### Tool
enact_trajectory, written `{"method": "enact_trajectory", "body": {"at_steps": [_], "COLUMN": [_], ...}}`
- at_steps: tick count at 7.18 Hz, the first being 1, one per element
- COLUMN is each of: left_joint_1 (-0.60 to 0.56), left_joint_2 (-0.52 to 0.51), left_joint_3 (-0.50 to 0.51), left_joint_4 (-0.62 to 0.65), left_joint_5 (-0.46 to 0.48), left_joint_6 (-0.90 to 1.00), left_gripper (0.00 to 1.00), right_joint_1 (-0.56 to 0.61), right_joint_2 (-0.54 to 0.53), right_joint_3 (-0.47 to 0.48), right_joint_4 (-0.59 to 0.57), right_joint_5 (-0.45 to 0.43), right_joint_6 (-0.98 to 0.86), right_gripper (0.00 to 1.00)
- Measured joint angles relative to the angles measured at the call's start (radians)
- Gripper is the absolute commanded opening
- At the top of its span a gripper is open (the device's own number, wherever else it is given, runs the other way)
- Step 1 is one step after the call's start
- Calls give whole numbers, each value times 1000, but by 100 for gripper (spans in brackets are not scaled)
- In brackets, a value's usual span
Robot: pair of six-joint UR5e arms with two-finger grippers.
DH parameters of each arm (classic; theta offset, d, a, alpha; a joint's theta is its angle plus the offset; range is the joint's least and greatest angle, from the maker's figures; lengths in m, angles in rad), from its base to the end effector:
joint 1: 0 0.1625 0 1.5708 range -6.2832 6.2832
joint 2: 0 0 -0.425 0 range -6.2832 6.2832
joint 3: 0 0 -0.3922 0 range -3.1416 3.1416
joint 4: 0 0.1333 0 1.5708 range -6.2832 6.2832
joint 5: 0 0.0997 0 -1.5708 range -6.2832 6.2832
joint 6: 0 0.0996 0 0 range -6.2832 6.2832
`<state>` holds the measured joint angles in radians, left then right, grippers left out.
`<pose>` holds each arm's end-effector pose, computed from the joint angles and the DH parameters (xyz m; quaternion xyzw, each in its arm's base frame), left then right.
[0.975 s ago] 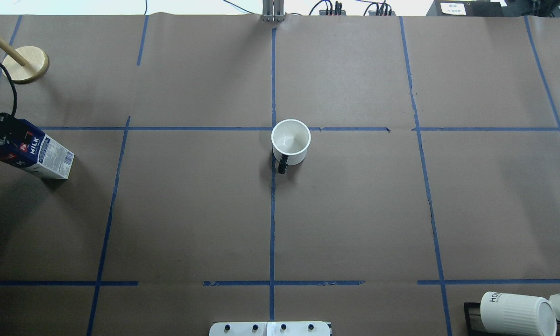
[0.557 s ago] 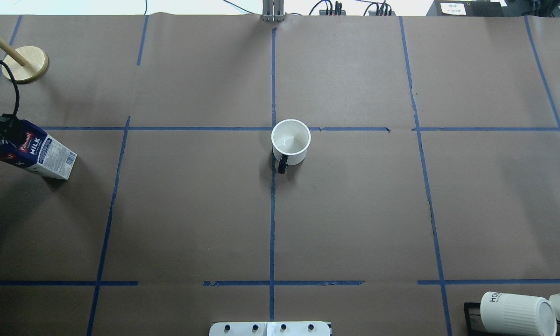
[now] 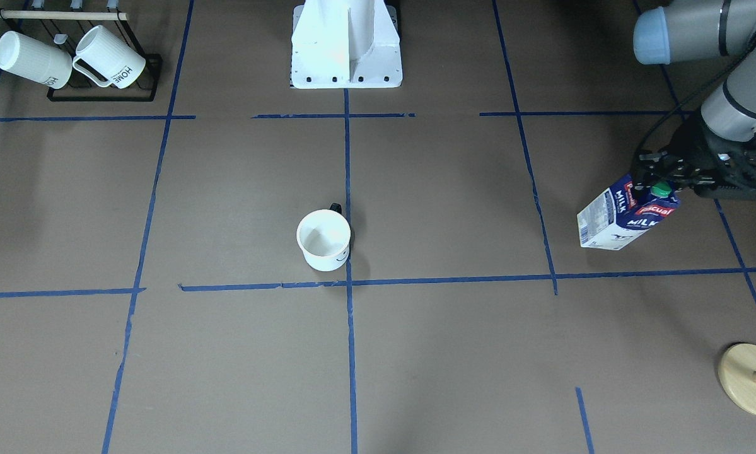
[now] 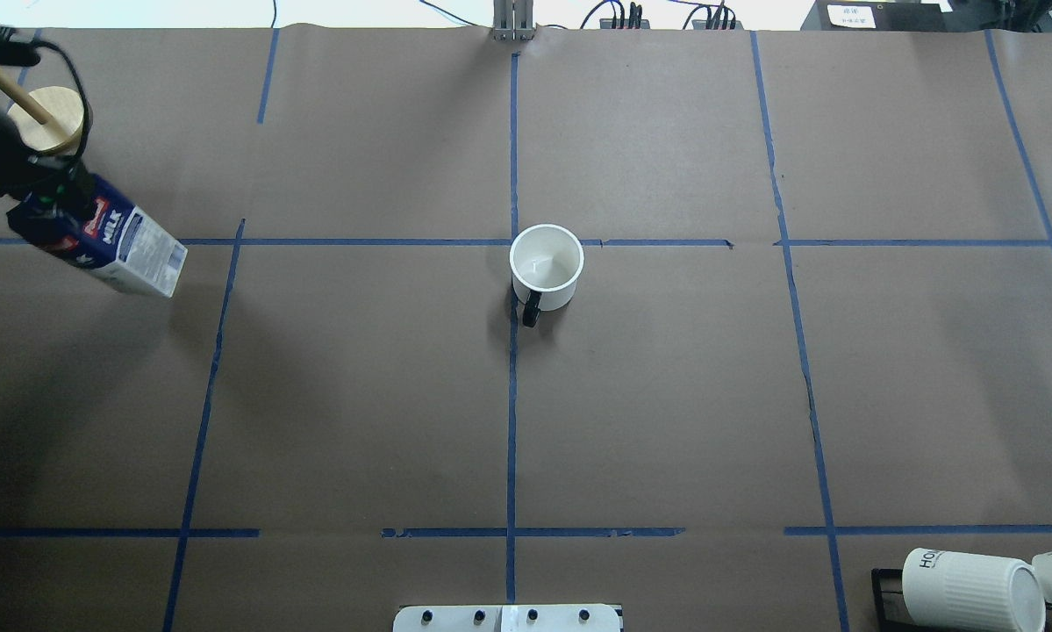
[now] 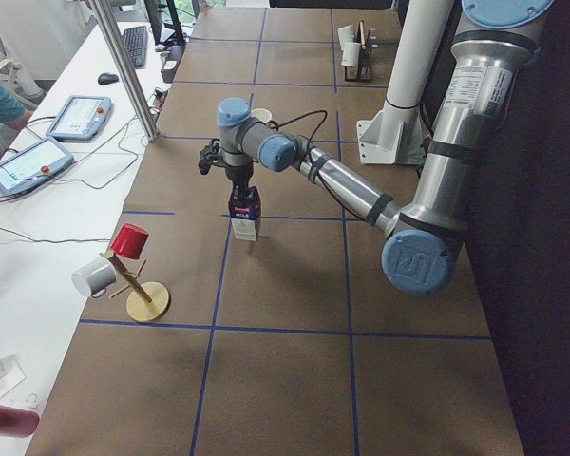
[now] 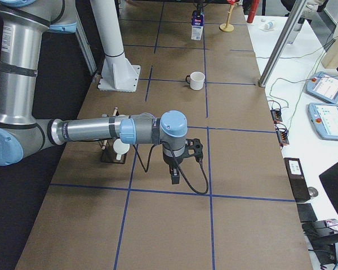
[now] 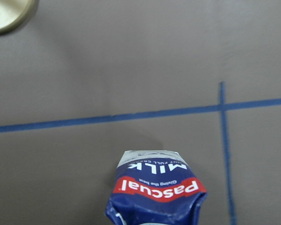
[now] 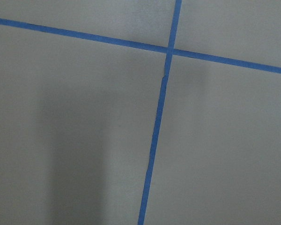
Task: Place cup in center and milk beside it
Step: 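Carry the milk carton with the left gripper beside the mug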
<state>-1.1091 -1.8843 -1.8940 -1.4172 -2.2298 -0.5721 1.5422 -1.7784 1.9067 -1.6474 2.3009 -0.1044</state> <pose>0.1897 -0.5437 0.3570 0.0415 0.3850 0.0266 0.9216 0.0553 -0.4065 0.5972 0.0376 -0.3557 -0.0713 0.9311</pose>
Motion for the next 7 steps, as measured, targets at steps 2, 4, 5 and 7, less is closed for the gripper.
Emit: {"method": "enact_trajectory", "body": {"at_steps": [2, 4, 5, 7], "left_joint_1": [60, 198, 260, 333], "left_joint_2": [-168, -348, -447, -599], "left_joint_3": [3, 70, 141, 283], "left_joint_4": [134, 157, 155, 134], "left_joint_5": [0, 46, 90, 142], "left_joint_6": [-83, -289, -377, -485], "left_gripper": [40, 40, 40, 41], "right_joint_1": [0, 0, 0, 0], "right_joint_2": [0, 0, 0, -1], "right_joint_3": [0, -3, -4, -5], "right_joint_4": [0, 0, 0, 0], "right_joint_5": [1, 1, 1, 0], "right_joint_6": [1, 1, 0, -2], "right_gripper": [100, 100, 100, 100]}}
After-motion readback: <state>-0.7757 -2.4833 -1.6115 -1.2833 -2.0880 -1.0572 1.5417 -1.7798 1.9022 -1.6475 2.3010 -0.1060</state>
